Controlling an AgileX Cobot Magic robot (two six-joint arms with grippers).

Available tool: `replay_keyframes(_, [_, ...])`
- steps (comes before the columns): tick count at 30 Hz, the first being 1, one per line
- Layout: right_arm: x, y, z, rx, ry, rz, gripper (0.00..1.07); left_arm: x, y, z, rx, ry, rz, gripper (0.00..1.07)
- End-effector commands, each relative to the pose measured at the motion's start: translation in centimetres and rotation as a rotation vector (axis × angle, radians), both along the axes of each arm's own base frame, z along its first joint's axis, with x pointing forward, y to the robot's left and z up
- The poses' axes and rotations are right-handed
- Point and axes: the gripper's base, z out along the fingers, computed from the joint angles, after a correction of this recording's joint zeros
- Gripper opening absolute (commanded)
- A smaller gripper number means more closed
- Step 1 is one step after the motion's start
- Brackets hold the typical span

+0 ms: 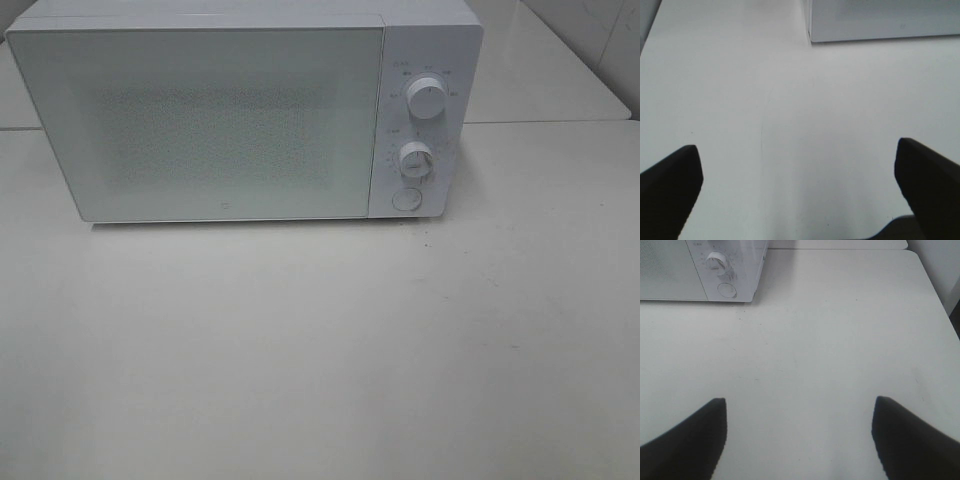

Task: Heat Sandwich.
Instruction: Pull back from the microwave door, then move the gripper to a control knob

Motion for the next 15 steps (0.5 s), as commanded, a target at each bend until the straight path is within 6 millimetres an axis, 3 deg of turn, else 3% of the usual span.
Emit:
replay_keyframes(1, [-0.33,-0.04,0.02,-0.002,-0.035,-0.003,0.76,-1.6,-0.2,0.08,-0.005,-0.114,-0.006,1.01])
replay_keyframes(4, [-0.33,-0.04,0.02,-0.002,-0.035,-0.003,0.76,-2.44,-0.25,0.07,-0.001,-0.169,-0.006,1.01])
replay_keyframes(15, [-0.33,-0.04,0.02,-0.002,-0.035,-0.003,0.76,-2.49,-0.21,0.07,-0.004,-0.169,-0.055,1.01])
